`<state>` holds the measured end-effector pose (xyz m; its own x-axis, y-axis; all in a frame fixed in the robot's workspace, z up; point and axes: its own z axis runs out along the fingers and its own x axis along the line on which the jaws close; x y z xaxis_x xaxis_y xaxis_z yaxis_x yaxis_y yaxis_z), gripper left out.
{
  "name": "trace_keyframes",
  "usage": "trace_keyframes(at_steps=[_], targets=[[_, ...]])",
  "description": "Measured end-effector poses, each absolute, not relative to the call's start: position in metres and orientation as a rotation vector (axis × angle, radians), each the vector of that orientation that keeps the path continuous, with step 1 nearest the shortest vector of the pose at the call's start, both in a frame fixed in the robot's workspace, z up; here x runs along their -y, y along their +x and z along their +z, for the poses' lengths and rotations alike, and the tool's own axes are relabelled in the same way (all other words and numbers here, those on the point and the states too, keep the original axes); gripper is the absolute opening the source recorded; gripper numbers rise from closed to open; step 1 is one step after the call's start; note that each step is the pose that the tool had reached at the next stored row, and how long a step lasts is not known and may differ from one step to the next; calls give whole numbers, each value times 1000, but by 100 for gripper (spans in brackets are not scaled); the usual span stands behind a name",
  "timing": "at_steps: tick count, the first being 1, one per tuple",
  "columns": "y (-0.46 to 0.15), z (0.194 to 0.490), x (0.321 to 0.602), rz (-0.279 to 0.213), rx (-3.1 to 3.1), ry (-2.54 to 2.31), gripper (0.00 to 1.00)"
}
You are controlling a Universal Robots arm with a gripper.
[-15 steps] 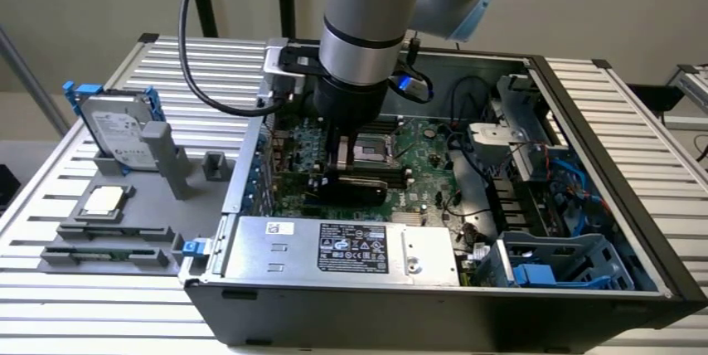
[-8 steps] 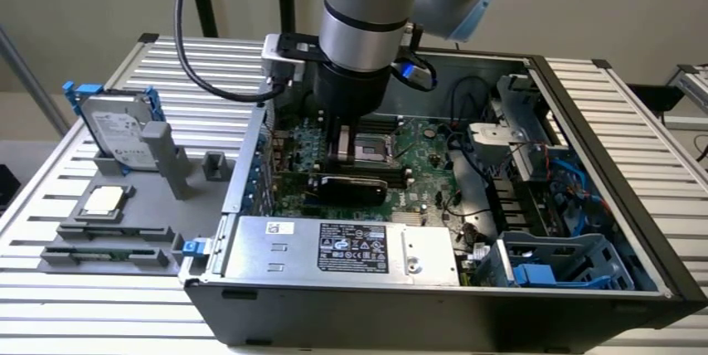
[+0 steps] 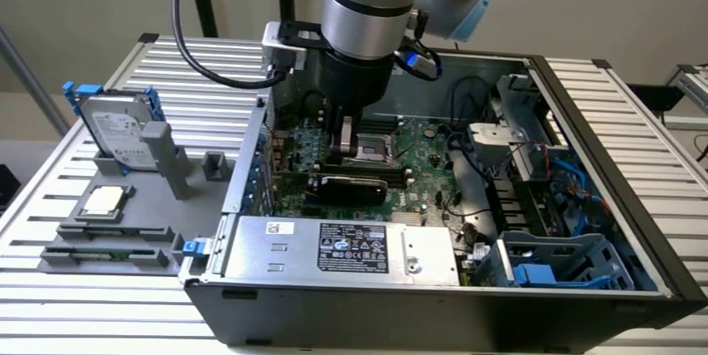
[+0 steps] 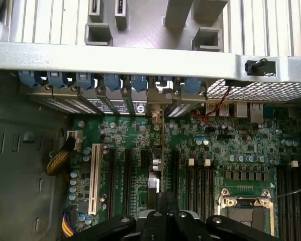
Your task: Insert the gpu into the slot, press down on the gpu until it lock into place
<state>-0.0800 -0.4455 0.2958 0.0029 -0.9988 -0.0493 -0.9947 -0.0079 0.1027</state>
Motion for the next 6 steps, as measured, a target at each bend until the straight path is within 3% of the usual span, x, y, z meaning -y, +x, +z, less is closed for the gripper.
trace_keyframes(at_steps=[6], targets=[[-80,296,446,-167,2185,2197,11]])
